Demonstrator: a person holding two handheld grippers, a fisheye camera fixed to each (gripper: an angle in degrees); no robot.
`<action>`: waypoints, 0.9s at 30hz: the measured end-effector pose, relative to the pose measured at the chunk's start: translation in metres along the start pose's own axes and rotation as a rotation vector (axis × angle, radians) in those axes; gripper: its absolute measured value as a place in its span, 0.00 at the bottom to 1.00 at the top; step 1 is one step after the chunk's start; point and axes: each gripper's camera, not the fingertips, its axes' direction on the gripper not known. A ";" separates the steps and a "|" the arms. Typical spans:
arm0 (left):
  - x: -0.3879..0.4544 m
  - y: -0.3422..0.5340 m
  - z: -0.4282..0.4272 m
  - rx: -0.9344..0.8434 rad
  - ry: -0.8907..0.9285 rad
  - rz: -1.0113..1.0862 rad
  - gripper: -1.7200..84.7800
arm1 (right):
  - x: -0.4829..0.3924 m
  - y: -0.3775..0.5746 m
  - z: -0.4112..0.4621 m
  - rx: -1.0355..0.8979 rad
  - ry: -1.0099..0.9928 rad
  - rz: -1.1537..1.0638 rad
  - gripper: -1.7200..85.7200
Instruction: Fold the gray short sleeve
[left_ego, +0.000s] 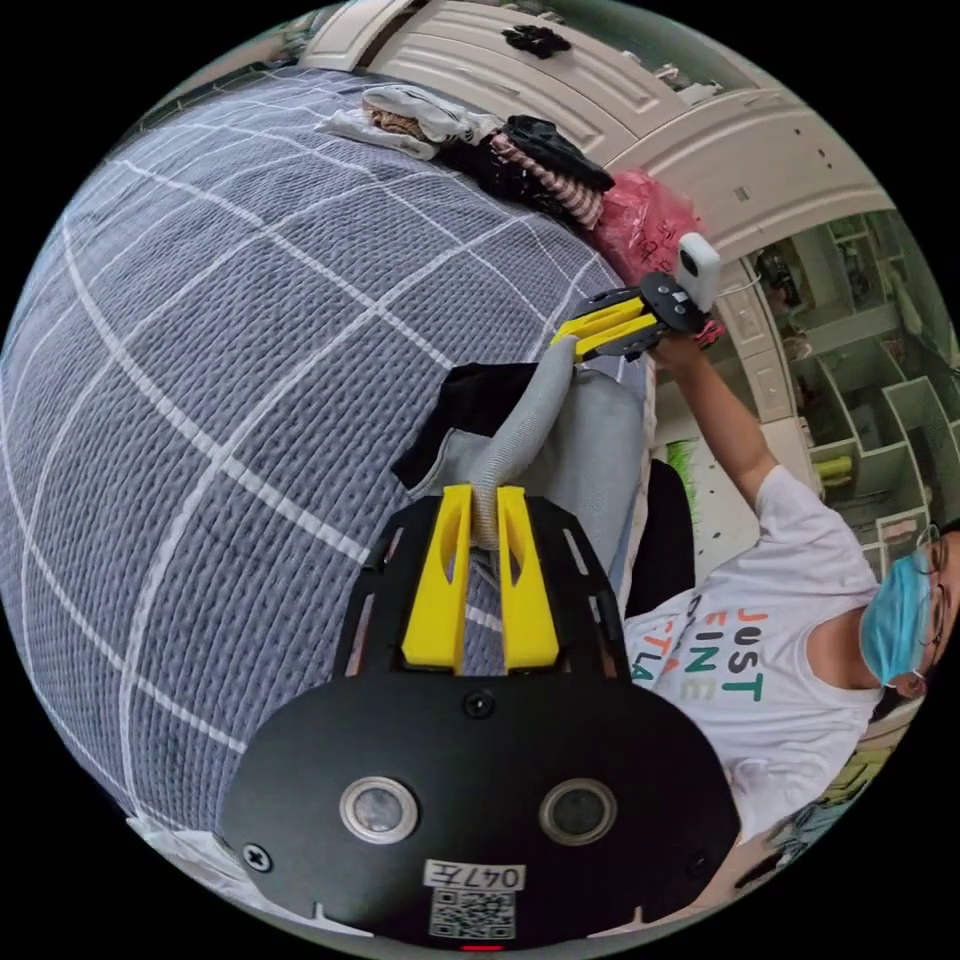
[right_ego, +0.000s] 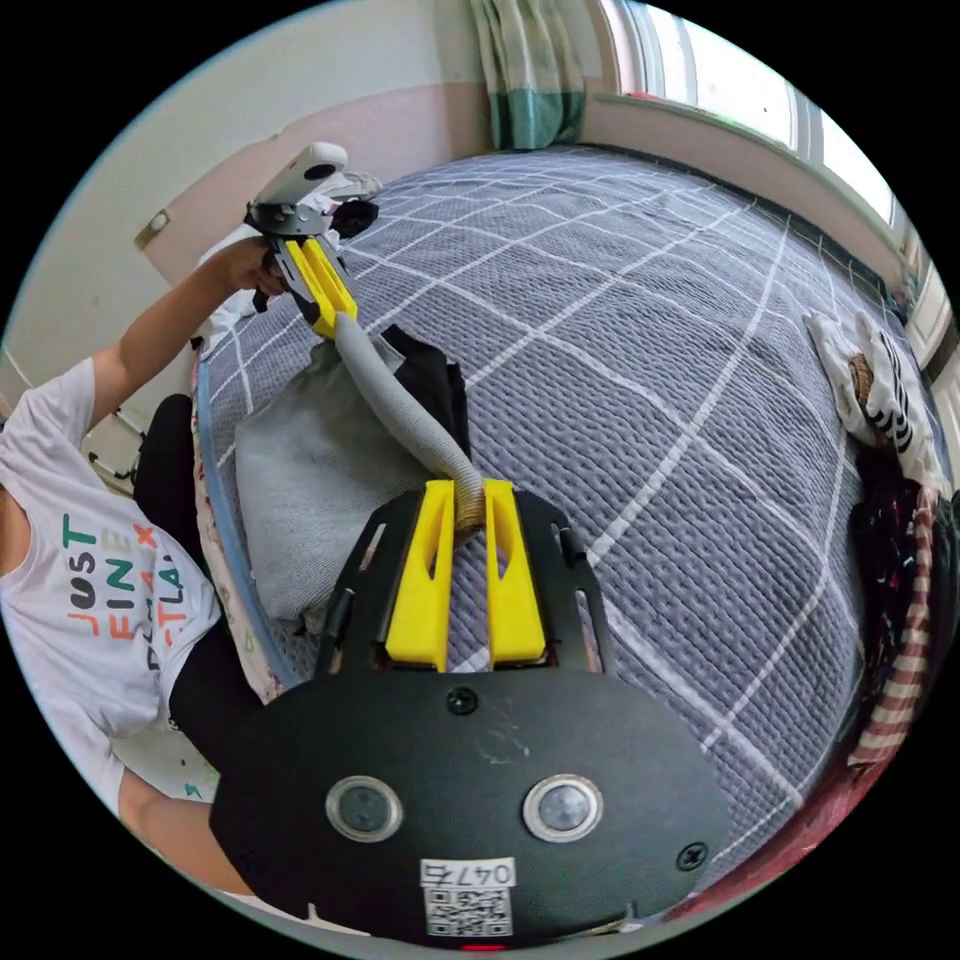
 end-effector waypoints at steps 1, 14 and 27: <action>-0.002 0.001 -0.003 0.004 0.008 -0.011 0.12 | 0.007 0.003 -0.001 0.025 -0.006 0.014 0.08; 0.105 0.024 -0.019 0.163 -0.493 0.218 0.03 | -0.037 0.024 -0.038 0.169 0.221 -0.128 0.03; 0.133 0.025 0.051 0.091 -0.579 0.095 0.01 | -0.051 0.071 -0.056 0.289 0.100 -0.036 0.02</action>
